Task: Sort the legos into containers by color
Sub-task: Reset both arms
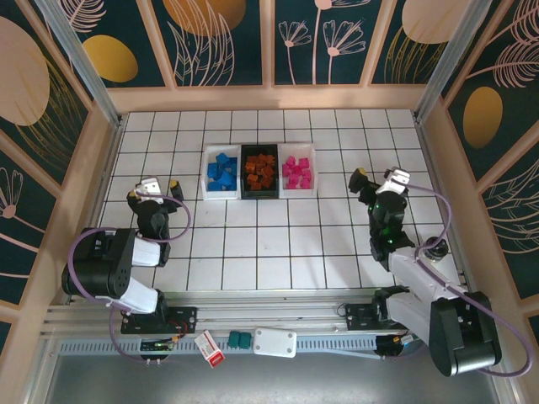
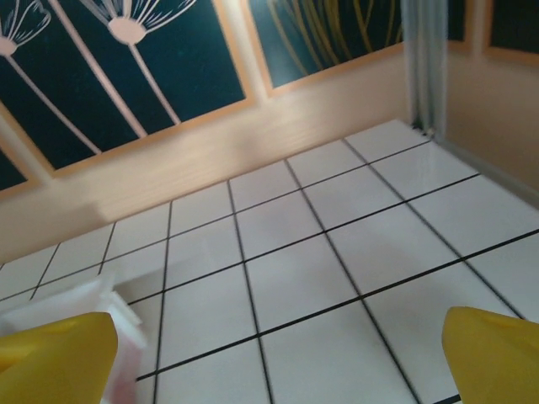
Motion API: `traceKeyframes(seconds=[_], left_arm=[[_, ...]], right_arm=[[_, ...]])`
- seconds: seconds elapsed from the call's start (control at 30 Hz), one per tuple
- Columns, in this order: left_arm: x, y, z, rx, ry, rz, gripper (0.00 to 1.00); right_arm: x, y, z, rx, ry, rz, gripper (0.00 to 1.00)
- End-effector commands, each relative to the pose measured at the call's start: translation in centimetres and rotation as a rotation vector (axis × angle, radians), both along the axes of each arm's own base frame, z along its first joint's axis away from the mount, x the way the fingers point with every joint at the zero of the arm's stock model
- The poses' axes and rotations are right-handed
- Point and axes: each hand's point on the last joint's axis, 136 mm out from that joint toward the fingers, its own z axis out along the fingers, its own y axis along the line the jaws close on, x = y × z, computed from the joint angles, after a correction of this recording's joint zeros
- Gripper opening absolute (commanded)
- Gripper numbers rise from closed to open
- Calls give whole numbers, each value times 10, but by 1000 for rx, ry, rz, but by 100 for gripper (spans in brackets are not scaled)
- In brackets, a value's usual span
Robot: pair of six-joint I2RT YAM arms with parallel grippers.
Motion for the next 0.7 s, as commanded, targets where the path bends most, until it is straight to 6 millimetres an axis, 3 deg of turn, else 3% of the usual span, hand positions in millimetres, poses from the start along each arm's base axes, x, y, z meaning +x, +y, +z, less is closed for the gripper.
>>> traceKeyframes(seconds=[0.0, 0.1, 0.2, 0.3, 0.47, 0.6, 0.67], left_arm=[[-1, 6, 16, -36, -82, 34, 99], [-2, 6, 16, -36, -79, 35, 99], [-2, 6, 17, -39, -82, 35, 99], [-2, 6, 16, -38, -80, 35, 99], [-1, 6, 16, -36, -80, 34, 99], [-1, 6, 16, -37, -77, 34, 99], [0, 6, 16, -37, -78, 32, 99]], right_arm=[[-7, -21, 22, -66, -138, -45, 99], [-11, -47, 5, -85, -114, -118, 99], [-7, -58, -12, -80, -114, -102, 99], [-3, -52, -14, -99, -169, -14, 99], [15, -48, -34, -81, -79, 58, 99], [11, -32, -56, -116, -101, 130, 99], [12, -28, -56, -135, -109, 132, 99]])
